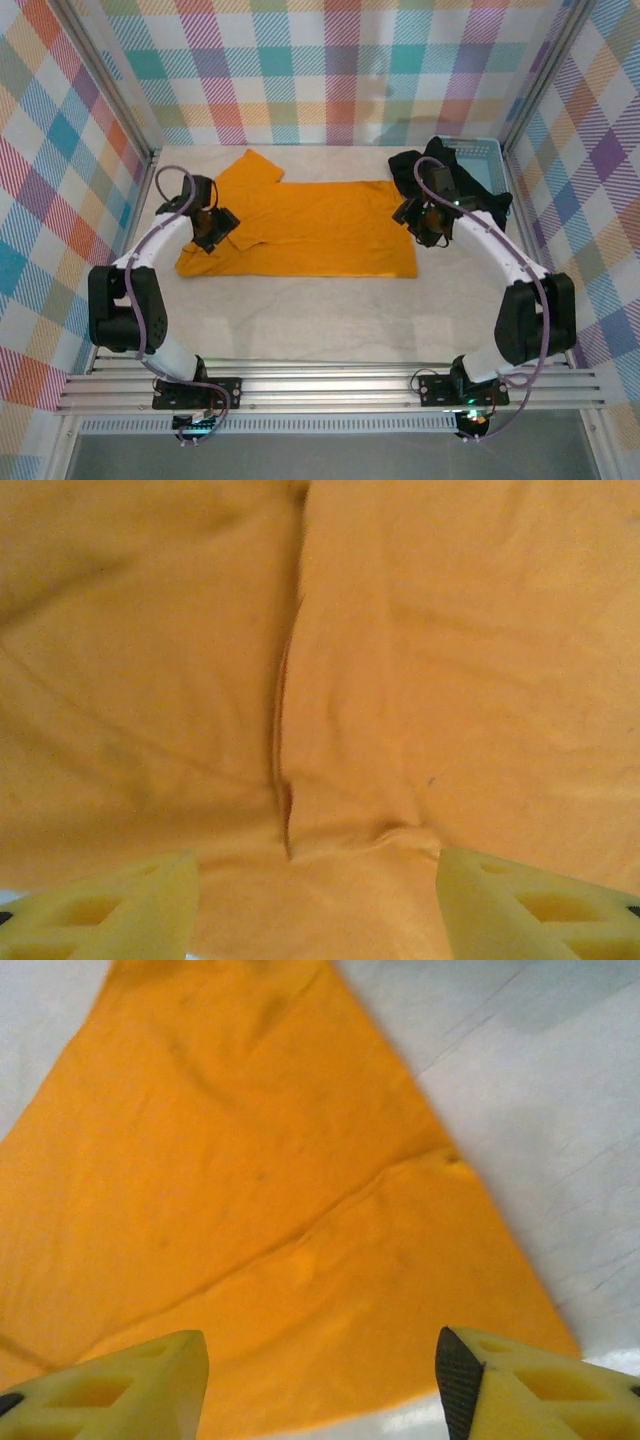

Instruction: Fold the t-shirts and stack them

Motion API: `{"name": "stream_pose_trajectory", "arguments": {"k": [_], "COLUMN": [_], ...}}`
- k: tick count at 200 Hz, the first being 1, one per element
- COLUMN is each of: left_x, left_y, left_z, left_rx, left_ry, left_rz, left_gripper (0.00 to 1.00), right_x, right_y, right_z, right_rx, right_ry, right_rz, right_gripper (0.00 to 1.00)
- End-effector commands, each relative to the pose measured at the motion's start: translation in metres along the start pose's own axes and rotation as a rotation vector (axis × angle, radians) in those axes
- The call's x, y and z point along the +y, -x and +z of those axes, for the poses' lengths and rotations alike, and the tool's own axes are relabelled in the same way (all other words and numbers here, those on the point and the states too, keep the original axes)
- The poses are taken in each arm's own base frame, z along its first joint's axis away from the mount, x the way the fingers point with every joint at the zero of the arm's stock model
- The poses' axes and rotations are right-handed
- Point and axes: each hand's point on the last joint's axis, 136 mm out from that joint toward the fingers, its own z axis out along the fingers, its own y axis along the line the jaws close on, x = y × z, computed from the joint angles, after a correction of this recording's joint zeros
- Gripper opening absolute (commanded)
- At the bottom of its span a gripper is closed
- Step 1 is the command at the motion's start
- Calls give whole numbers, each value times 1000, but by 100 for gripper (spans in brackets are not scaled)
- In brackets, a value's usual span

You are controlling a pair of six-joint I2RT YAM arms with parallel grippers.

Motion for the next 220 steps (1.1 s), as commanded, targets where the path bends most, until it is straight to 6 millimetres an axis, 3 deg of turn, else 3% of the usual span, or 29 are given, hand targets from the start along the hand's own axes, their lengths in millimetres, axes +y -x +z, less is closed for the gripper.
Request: {"name": "stream_pose_trajectory", "arguments": {"k": [1, 21, 53, 121, 136, 161, 220], "left_x": [2, -3, -7, -18, -17, -19, -59], "left_y": [-25, -30, -32, -29, -29, -25, -14], "left_z": [22, 36, 51, 53, 54, 57, 57], "left_rx": [99, 131, 143, 117, 107, 96, 77], "left_ry": [-30, -40, -31, -32, -14, -12, -9], "left_rz": [-103, -115, -121, -109, -94, -80, 112], "left_gripper": [63, 61, 52, 35, 25, 0, 0], "right_x": [11, 19, 20, 18, 18, 17, 16], "right_y": [-40, -56, -62, -67, -69, -70, -63], "right_z": [12, 10, 11, 14, 14, 11, 1], "right_rx": [135, 156, 168, 178, 180, 176, 138], "right_ry": [90, 125, 130, 128, 128, 128, 110], "right_rz": [-86, -115, -116, -111, -113, -117, -119], "right_gripper": [63, 64, 64, 61, 60, 59, 58]}}
